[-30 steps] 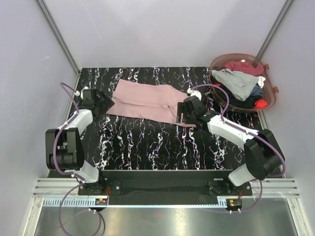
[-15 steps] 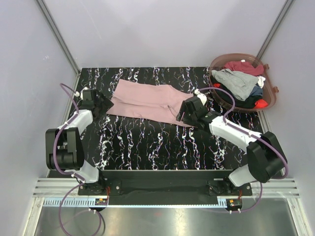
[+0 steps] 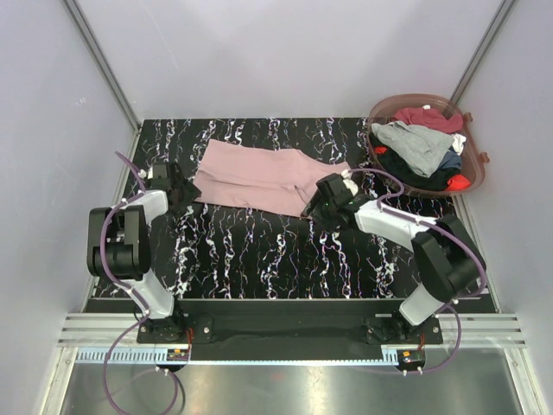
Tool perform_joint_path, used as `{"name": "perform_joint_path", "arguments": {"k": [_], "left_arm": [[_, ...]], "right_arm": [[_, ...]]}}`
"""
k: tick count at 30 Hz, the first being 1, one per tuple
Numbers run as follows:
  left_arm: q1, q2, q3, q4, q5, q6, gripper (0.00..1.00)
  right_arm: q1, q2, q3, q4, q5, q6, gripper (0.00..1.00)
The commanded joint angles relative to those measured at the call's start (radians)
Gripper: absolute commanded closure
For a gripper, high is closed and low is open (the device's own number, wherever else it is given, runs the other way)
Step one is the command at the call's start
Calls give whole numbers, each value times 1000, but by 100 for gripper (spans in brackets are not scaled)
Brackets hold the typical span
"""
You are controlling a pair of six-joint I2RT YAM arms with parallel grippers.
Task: Fold and stack the tank tops
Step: Fold the tank top
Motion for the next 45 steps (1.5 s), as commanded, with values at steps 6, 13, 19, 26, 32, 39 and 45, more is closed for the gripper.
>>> {"name": "perform_joint_path", "arguments": {"k": [6, 13, 19, 26, 32, 39, 45], "left_arm": [[4, 39, 69, 42, -30, -3, 34], [4, 90, 93, 43, -39, -13, 37], [6, 125, 133, 25, -44, -10, 56], [4, 104, 122, 29, -57, 7, 86], [6, 96, 118, 26, -54, 23, 100], [3, 36, 61, 40, -28, 26, 100], [-10, -73, -71, 59, -2, 21, 100]], "right_arm": [[42, 101, 115, -47, 68, 125, 36], [46, 167, 210, -175, 187, 179, 40], [46, 239, 265, -207, 217, 199, 41], [46, 281, 288, -252, 261, 219, 42], [26, 299, 296, -291, 339, 225, 51], [-10, 273, 264, -318, 402, 211, 99], [-13, 121, 137, -325, 434, 174, 100]]}}
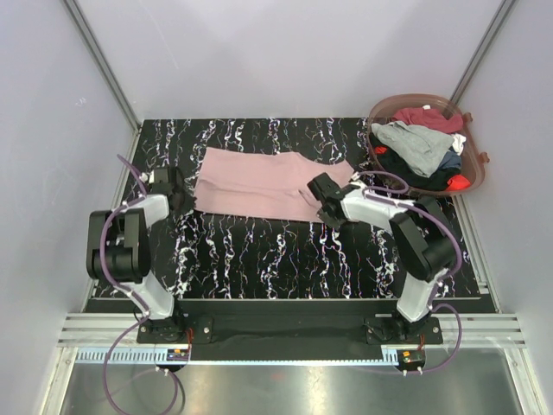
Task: Fold and stack the tank tops
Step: Fold the tank top
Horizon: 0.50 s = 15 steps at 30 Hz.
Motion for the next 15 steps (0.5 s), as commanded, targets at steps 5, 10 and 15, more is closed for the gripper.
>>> {"name": "perform_joint_path", "arguments": {"k": [5, 10, 15], "left_arm": [[-30, -229, -205, 12, 37, -9, 100], [-97, -457, -385, -39, -12, -65, 99], [-141, -665, -495, -109, -43, -119, 77]], "right_arm": [[-20, -244, -190, -40, 50, -100, 100], [-25, -376, -301, -37, 12, -169, 100], [-37, -457, -372, -63, -11, -177, 98]]}}
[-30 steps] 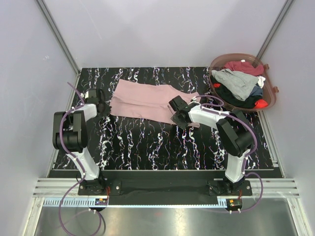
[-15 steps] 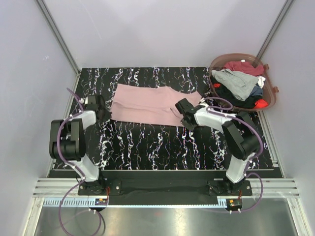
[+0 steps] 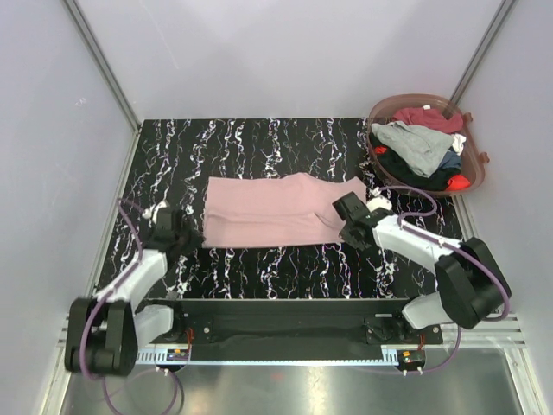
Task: Fold and stack the tank tops
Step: Fold the tank top
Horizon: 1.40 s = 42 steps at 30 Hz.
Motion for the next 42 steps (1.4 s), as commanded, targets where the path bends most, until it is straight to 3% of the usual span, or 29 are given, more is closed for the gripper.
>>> {"name": "perform_joint_path", "arguments": {"k": [1, 2, 4, 5, 8, 12, 18, 27, 36, 42], "left_arm": [[-21, -151, -51, -66, -59, -52, 71], [-24, -179, -56, -88, -63, -53, 59], [-27, -249, -57, -145, -83, -52, 46], [-27, -266, -53, -162, -94, -50, 28], [-25, -288, -18, -170, -96, -10, 10], [-25, -175, 105, -92, 2, 97, 10], [-25, 74, 312, 77, 99, 161, 12], [-22, 509, 740, -22, 47, 257, 17], [1, 720, 887, -39, 62, 295, 23], [8, 767, 914, -44, 58, 318, 24]], "right_arm": [[-15, -75, -46, -65, 5, -36, 88], [-15, -86, -52, -71, 5, -37, 83], [-15, -126, -67, -91, 22, -43, 48], [-15, -143, -70, -84, 28, -62, 44], [-15, -209, -55, -24, 28, -178, 39], [-15, -221, 17, 120, -116, -484, 31], [-50, 7, 308, 136, -241, -672, 34], [-137, 426, 796, 76, -473, -741, 38], [-168, 756, 1170, -47, -562, -780, 45], [-176, 886, 1285, -93, -575, -798, 42]]}}
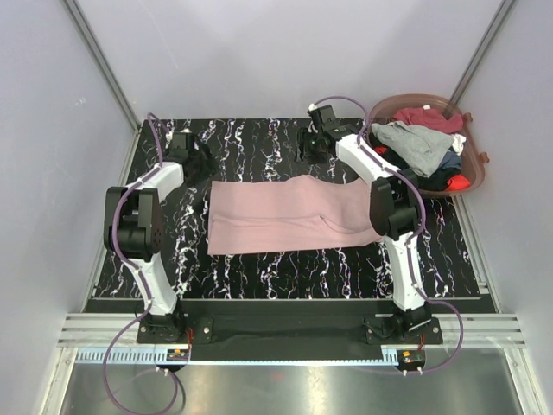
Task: Fold and stack the tank tops
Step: Fold the tank top
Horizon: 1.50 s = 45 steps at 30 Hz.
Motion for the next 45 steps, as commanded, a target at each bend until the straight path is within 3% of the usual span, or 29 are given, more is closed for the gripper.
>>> {"name": "perform_joint_path", "arguments": {"k": [1, 21, 25, 27, 28, 32, 34, 37, 39, 43, 45], "left_arm": [[8, 10, 54, 16, 0, 37, 24], [6, 116, 108, -8, 37, 61, 28], [8, 128, 125, -25, 37, 66, 36], [8, 133, 126, -28, 30, 68, 39], [8, 130, 125, -33, 29, 68, 42], [6, 121, 116, -33, 21, 68, 42], [6, 124, 116, -33, 27, 68, 43], [4, 136, 125, -39, 35, 65, 51], [1, 139, 120, -33, 46, 61, 65], [-3, 136, 113, -21, 50, 61, 80], [-6, 124, 108, -16, 58, 72, 100]], "right_arm": [[-8, 52, 79, -60, -33, -37, 42], [-11, 171, 115, -115, -19, -63, 50], [-10, 211, 167, -151, 9, -74, 50], [-10, 234, 191, -171, 9, -82, 56], [-10, 239, 196, -174, 9, -85, 65], [-10, 228, 179, -157, 13, -86, 74], [-10, 227, 185, -159, 15, -86, 85], [-10, 227, 196, -162, 18, -86, 90], [-10, 221, 196, -156, 21, -89, 98], [-10, 205, 190, -143, 36, -86, 100], [-10, 187, 184, -131, 53, -86, 100]]}}
